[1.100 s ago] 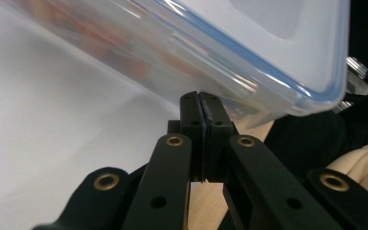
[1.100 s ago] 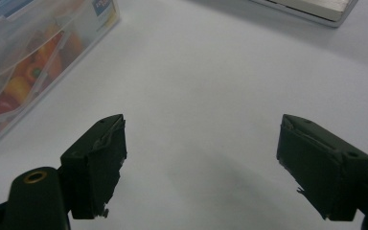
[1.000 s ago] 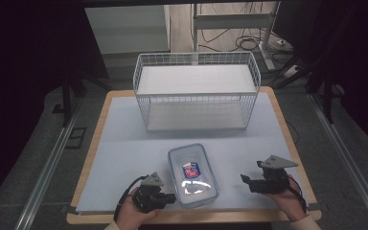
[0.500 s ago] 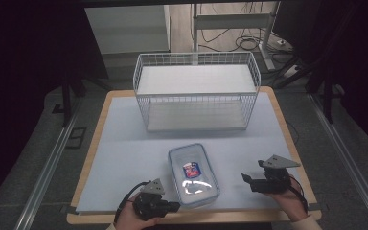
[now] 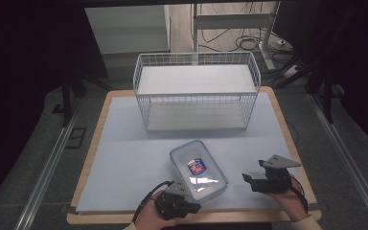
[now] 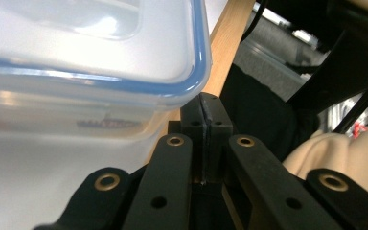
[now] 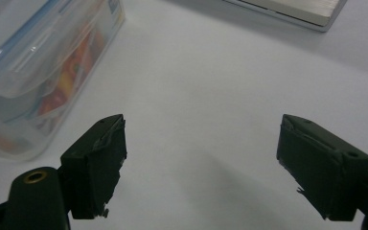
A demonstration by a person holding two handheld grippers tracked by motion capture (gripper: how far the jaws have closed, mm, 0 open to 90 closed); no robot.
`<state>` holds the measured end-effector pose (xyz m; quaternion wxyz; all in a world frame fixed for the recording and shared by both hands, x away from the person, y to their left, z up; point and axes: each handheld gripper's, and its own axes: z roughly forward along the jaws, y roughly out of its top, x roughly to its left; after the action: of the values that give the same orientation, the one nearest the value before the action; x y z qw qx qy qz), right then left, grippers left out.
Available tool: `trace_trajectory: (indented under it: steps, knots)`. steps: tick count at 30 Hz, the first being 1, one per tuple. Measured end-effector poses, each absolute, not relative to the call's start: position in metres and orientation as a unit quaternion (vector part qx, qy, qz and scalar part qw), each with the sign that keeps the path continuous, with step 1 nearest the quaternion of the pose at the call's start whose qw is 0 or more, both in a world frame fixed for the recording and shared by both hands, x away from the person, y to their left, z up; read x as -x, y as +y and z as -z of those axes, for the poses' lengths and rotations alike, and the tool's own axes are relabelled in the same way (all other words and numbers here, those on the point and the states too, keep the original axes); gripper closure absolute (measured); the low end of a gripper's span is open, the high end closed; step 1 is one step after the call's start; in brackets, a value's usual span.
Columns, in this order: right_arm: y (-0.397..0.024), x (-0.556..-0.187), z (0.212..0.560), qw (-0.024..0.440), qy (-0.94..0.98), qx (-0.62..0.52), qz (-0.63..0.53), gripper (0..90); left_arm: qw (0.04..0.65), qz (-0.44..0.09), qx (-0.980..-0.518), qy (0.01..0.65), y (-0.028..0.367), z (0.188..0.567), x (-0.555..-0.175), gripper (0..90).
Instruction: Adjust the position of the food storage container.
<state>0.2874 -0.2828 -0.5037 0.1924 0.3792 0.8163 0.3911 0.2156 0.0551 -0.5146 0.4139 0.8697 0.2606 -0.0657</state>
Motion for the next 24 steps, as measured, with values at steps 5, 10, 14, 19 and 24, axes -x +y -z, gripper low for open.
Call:
trace_trajectory:
  steps: [5, 10, 14, 19, 24]
  knots:
    - [-0.285, -0.288, 0.503, 0.192, 0.815, -0.381, -0.393, 17.5, 0.416, 0.075, -0.867, 0.264, 0.053, 0.515, -0.224, 90.0]
    - [-0.283, -0.287, 0.503, 0.192, 0.816, -0.379, -0.392, 17.5, 0.419, 0.075, -0.865, 0.266, 0.041, 0.514, -0.235, 90.0]
    - [-0.283, -0.287, 0.503, 0.192, 0.816, -0.379, -0.392, 17.5, 0.420, 0.079, -0.865, 0.262, 0.028, 0.514, -0.244, 90.0]
    - [-0.284, -0.287, 0.503, 0.192, 0.814, -0.381, -0.393, 17.5, 0.421, 0.074, -0.865, 0.263, 0.013, 0.514, -0.252, 90.0]
    - [-0.285, -0.287, 0.503, 0.191, 0.814, -0.381, -0.394, 17.5, 0.424, 0.068, -0.862, 0.271, -0.002, 0.513, -0.260, 90.0]
